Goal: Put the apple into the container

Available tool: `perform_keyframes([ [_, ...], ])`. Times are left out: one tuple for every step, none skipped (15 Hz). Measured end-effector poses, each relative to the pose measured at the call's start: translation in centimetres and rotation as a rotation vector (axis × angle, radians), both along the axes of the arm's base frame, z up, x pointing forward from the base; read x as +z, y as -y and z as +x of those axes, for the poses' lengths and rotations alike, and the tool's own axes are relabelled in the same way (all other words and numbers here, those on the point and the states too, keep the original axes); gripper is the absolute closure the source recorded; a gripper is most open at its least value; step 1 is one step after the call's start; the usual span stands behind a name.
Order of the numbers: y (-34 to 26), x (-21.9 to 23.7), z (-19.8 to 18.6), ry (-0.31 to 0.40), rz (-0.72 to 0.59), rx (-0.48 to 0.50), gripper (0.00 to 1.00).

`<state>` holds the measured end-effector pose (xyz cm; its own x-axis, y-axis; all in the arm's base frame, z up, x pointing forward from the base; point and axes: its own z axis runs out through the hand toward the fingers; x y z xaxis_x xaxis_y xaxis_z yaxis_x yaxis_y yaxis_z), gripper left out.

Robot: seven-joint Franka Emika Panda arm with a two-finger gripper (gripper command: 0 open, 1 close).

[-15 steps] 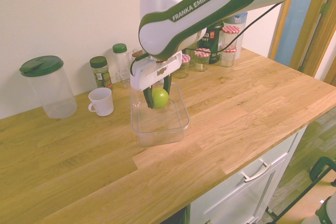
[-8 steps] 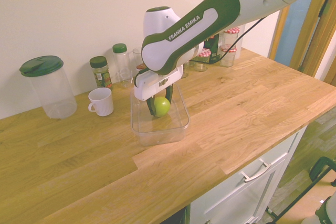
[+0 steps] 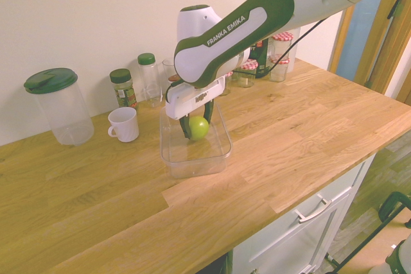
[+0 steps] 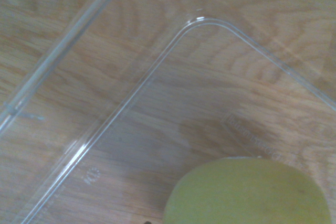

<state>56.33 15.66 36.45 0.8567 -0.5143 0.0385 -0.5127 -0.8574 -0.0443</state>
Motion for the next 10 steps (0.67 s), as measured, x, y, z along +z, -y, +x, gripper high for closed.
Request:
perform_keyframes([
  [0.0,0.4,0.1,0.001,-0.001,0.000,0.00],
  [-0.1,1.1,0.2,0.003,-0.001,0.000,0.00],
  [-0.1,2.4,0.3,0.009,0.000,0.000,0.00],
  [-0.1,4.2,0.3,0.014,-0.002,-0.001,0.00],
  [0.2,6.3,0.1,0.008,-0.024,-0.003,0.00],
  [1.1,8.8,-0.4,-0.009,-0.057,-0.027,0.00],
  [2.5,11.2,-0.9,-0.025,-0.082,-0.071,0.00],
  [4.7,13.2,-1.5,-0.030,-0.089,-0.116,0.00],
  [7.6,14.6,-1.9,-0.033,-0.091,-0.165,0.00],
  [10.8,15.4,-2.3,-0.044,-0.091,-0.202,0.00],
])
